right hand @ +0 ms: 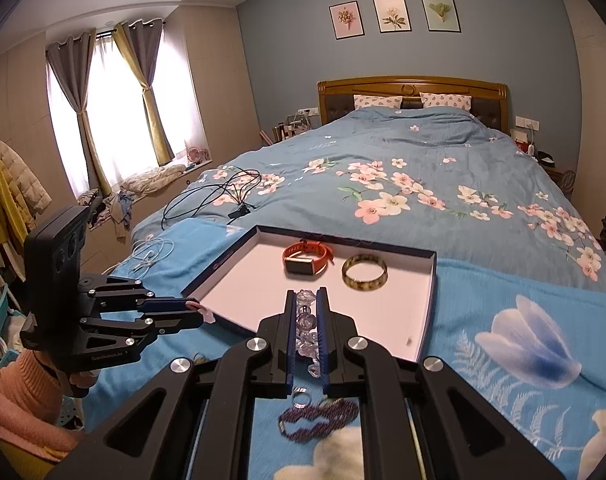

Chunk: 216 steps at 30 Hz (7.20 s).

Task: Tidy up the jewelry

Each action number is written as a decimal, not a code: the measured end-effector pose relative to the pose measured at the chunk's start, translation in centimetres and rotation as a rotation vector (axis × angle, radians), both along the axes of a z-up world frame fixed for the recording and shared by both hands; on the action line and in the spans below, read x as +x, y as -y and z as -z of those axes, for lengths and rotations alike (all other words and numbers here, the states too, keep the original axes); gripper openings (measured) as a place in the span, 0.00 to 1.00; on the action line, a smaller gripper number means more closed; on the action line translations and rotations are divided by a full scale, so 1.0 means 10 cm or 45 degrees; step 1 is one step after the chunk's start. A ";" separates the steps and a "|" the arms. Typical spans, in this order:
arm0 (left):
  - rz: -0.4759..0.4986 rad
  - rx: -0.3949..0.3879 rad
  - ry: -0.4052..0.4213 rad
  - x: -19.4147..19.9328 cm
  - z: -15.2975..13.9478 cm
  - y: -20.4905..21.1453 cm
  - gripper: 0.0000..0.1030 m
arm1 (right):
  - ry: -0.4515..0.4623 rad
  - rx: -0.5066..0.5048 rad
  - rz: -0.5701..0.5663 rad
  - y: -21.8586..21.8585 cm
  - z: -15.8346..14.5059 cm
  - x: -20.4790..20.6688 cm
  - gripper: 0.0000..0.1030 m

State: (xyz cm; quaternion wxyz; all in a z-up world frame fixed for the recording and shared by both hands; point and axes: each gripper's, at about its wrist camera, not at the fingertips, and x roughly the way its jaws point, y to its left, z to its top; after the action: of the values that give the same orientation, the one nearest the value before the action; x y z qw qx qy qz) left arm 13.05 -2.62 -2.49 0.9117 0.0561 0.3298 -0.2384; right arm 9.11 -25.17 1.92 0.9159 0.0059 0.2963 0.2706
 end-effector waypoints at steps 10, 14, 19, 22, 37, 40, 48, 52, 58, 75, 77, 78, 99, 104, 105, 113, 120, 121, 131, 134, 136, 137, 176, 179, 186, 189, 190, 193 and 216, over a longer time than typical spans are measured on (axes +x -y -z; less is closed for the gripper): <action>-0.029 0.026 -0.003 0.29 0.01 0.00 0.14 | -0.024 -0.020 0.012 -0.11 0.06 0.37 0.08; -0.049 0.028 -0.010 0.44 0.03 -0.03 0.14 | -0.046 -0.022 0.024 -0.14 0.11 0.52 0.08; -0.071 0.035 -0.033 0.63 0.08 -0.05 0.14 | -0.073 -0.032 0.035 -0.19 0.21 0.70 0.08; -0.080 0.044 -0.046 0.74 0.11 -0.05 0.14 | -0.088 -0.037 0.040 -0.23 0.26 0.80 0.08; -0.103 0.078 -0.157 1.21 0.34 0.01 0.14 | -0.146 -0.067 0.083 -0.35 0.50 1.19 0.08; -0.108 0.071 -0.178 1.27 0.38 0.02 0.14 | -0.151 -0.079 0.097 -0.36 0.55 1.23 0.08; -0.114 0.083 -0.222 1.42 0.48 0.08 0.14 | -0.184 -0.118 0.075 -0.40 0.70 1.26 0.08; -0.122 0.084 -0.244 1.49 0.54 0.10 0.15 | -0.201 -0.124 0.074 -0.41 0.76 1.28 0.08; -0.130 0.065 -0.278 1.61 0.59 0.09 0.18 | -0.202 -0.102 0.095 -0.34 0.72 1.26 0.16; -0.196 0.042 -0.088 1.21 0.21 -0.09 0.43 | -0.160 -0.018 0.040 -0.09 0.49 0.68 0.32; -0.177 0.024 -0.056 1.06 0.13 -0.13 0.44 | -0.156 -0.030 0.018 -0.07 0.48 0.56 0.32; -0.173 0.020 -0.040 0.98 0.10 -0.16 0.45 | -0.152 -0.038 0.008 -0.06 0.48 0.49 0.32; -0.071 0.067 -0.063 -0.12 0.34 -0.30 0.50 | -0.339 -0.195 0.050 0.02 1.04 -0.04 0.33; -0.044 0.085 -0.088 -0.19 0.42 -0.26 0.50 | -0.347 -0.210 0.044 0.00 1.07 -0.04 0.21; -0.038 0.083 -0.094 -0.19 0.43 -0.25 0.50 | -0.349 -0.207 0.047 0.02 1.07 -0.04 0.11; 0.003 0.091 -0.110 -0.23 0.46 -0.19 0.50 | -0.342 -0.168 0.058 0.13 1.01 -0.14 0.07; 0.061 0.107 -0.115 -0.29 0.49 -0.09 0.50 | -0.290 -0.056 0.016 0.20 0.80 -0.33 0.07; 0.060 0.111 -0.115 -0.29 0.50 -0.08 0.50 | -0.286 -0.047 -0.001 0.18 0.78 -0.36 0.07; 0.039 0.120 -0.160 -0.16 0.55 -0.08 0.40 | -0.280 -0.021 -0.049 0.10 0.73 -0.41 0.07; 0.045 0.125 -0.168 -0.14 0.56 -0.06 0.39 | -0.286 -0.022 -0.048 0.10 0.75 -0.41 0.07; 0.044 0.124 -0.173 -0.12 0.57 -0.05 0.35 | -0.290 -0.018 -0.047 0.10 0.76 -0.41 0.07; 0.042 0.122 -0.177 -0.11 0.57 -0.05 0.30 | -0.290 -0.017 -0.047 0.09 0.76 -0.42 0.07; 0.124 0.055 -0.109 -0.49 0.47 -0.07 0.28 | -0.314 0.026 -0.039 0.11 0.83 -0.39 0.07; 0.088 0.083 -0.179 -0.40 0.56 -0.06 0.28 | -0.311 0.028 -0.041 0.11 0.83 -0.39 0.07; 0.031 0.085 -0.264 -0.15 0.65 -0.12 0.29 | -0.294 0.033 -0.042 0.13 0.79 -0.40 0.07; 0.033 0.102 -0.255 -0.10 0.66 -0.10 0.29 | -0.279 0.039 -0.045 0.12 0.74 -0.41 0.07; 0.035 0.114 -0.251 -0.09 0.66 -0.08 0.29 | -0.274 0.041 -0.048 0.12 0.73 -0.41 0.07; 0.032 0.146 -0.238 -0.10 0.66 -0.03 0.25 | -0.253 0.042 -0.055 0.10 0.67 -0.41 0.07; 0.042 0.064 -0.093 -0.26 0.29 0.00 0.22 | -0.137 0.044 -0.078 -0.01 0.33 -0.31 0.07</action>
State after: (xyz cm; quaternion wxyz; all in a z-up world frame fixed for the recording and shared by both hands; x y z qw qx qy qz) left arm 10.46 -2.62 -5.40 0.8933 0.0756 0.3679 -0.2470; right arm 6.04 -25.08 -1.43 0.8898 0.0272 0.3405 0.3027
